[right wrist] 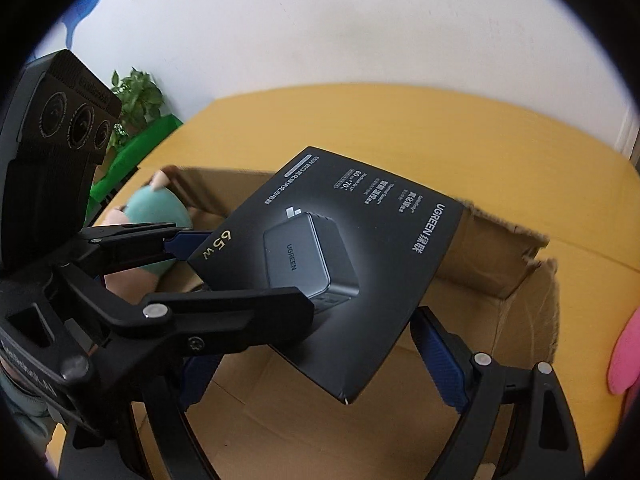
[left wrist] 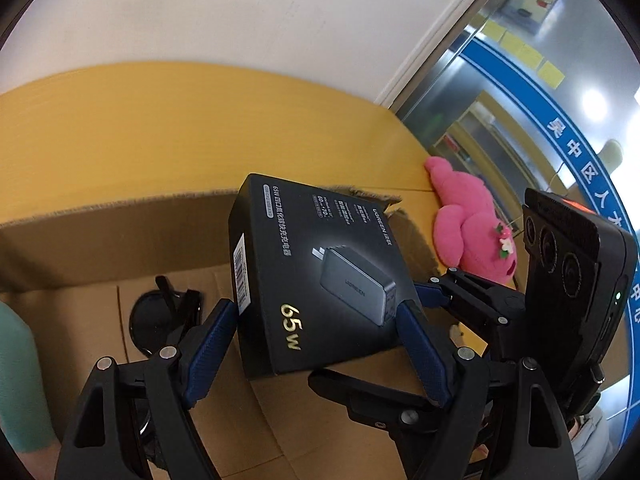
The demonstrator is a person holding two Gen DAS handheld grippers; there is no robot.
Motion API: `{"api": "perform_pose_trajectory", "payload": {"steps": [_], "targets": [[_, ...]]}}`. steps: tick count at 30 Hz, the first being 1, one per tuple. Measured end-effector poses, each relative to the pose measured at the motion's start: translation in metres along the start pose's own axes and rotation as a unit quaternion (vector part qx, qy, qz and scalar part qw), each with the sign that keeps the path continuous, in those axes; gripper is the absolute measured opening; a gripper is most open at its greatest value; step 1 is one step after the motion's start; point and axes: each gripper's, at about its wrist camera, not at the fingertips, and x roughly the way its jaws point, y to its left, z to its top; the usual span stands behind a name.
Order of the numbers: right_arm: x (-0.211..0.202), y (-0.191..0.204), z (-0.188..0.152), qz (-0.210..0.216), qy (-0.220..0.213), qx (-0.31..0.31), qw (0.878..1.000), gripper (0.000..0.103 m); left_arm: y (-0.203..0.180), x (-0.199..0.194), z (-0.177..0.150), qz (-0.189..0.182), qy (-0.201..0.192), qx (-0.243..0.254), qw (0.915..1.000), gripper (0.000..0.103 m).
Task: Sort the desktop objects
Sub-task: 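Lower the charger box into the cardboard box and open both grippers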
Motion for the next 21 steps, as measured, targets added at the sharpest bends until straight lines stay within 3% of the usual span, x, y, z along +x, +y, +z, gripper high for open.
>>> {"api": "perform_pose_trajectory", "payload": {"steps": [4,8,10,17,21], "targets": [[0.014,-0.011,-0.002,-0.025,0.034,0.018,0.999,0.089,0.002,0.018,-0.004,0.001,0.030,-0.022,0.9993,0.084],[0.021,-0.017,-0.014,-0.048,0.066,0.026,0.996,0.089,-0.003,0.031,-0.007,0.011,0.056,-0.037,0.9977,0.073],[0.021,-0.018,-0.017,-0.050,0.072,0.030,0.996,0.089,-0.005,0.031,-0.009,0.012,0.060,-0.038,0.9974,0.073],[0.007,-0.013,-0.023,-0.068,0.076,0.034,0.994,0.089,-0.017,0.017,-0.015,0.017,0.059,-0.032,0.9976,0.074],[-0.024,0.003,-0.015,-0.078,0.042,0.018,0.996,0.090,-0.039,-0.025,-0.023,0.029,0.022,0.003,0.9993,0.075]]}}
